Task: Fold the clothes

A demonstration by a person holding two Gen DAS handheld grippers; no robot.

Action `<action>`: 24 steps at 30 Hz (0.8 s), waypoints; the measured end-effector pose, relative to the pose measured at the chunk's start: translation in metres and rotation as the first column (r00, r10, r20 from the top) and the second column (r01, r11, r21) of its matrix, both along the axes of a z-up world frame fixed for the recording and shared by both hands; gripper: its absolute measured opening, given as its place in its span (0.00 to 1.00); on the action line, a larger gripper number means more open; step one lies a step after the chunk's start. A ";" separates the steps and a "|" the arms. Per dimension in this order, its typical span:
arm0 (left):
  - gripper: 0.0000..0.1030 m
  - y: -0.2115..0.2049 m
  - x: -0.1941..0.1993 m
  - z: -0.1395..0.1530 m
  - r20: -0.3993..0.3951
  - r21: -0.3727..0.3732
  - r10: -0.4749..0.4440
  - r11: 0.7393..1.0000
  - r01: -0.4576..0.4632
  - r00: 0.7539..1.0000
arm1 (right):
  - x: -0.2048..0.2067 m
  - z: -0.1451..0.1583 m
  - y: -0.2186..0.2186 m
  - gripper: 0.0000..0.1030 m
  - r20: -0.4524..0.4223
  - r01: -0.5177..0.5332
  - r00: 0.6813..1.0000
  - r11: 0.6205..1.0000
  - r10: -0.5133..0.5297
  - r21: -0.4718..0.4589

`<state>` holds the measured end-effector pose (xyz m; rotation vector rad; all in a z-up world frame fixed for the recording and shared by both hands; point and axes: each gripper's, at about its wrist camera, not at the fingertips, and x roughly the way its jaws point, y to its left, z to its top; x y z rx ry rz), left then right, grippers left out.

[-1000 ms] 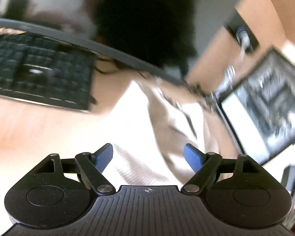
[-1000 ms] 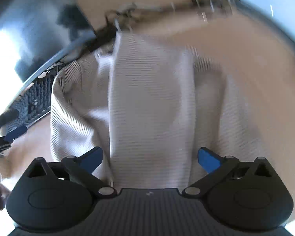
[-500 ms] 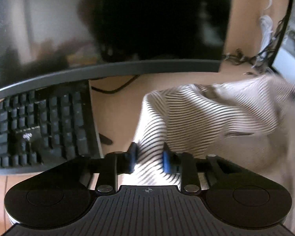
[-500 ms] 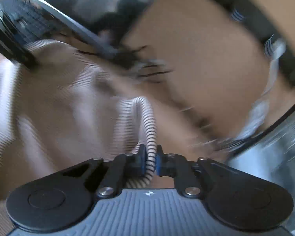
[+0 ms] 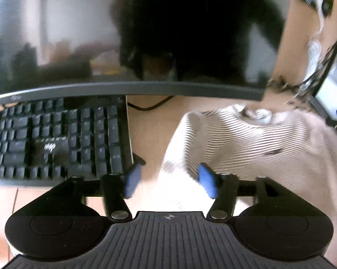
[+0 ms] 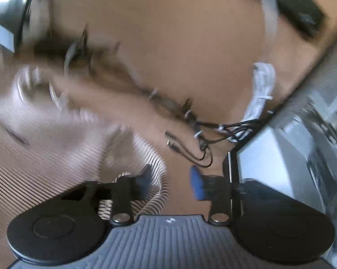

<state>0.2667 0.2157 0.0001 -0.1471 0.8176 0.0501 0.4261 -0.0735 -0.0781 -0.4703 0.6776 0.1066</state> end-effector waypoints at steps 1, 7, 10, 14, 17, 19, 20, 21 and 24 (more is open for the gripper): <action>0.76 -0.005 -0.012 0.006 0.013 -0.017 -0.030 0.999 0.030 0.999 | -0.008 0.011 -0.003 0.60 0.001 0.000 1.000 0.998 0.000 0.067; 0.92 -0.063 -0.062 0.004 -0.013 -0.097 -0.309 0.947 0.306 0.951 | -0.082 0.035 0.000 0.67 -0.020 -0.011 1.000 0.981 0.015 0.196; 0.92 -0.103 -0.077 -0.017 -0.047 0.019 -0.434 0.900 0.435 0.900 | -0.111 0.027 0.008 0.67 -0.053 0.016 0.999 0.976 -0.004 0.218; 0.41 -0.134 -0.089 -0.042 -0.104 0.223 -0.510 0.824 0.520 0.854 | -0.138 0.017 0.019 0.67 -0.084 0.029 0.996 0.973 -0.010 0.230; 0.15 -0.119 -0.089 -0.036 -0.079 0.209 -0.495 0.840 0.500 0.865 | -0.157 0.011 0.028 0.69 -0.098 0.024 0.995 0.974 -0.002 0.225; 0.09 -0.101 -0.087 -0.024 -0.038 0.225 -0.441 0.871 0.438 0.897 | -0.171 0.006 0.038 0.72 -0.100 -0.002 0.995 0.981 0.022 0.196; 0.09 -0.087 -0.084 -0.016 -0.011 0.239 -0.394 0.892 0.385 0.919 | -0.177 0.003 0.043 0.72 -0.103 -0.014 0.994 0.983 0.033 0.183; 0.08 -0.071 -0.081 -0.007 0.017 0.240 -0.338 0.915 0.325 0.941 | -0.181 0.000 0.047 0.72 -0.110 -0.023 0.993 0.985 0.042 0.174; 0.07 -0.004 -0.074 0.019 0.096 0.203 -0.097 0.976 0.076 0.991 | -0.183 -0.011 0.057 0.72 -0.115 -0.048 0.991 0.991 0.063 0.126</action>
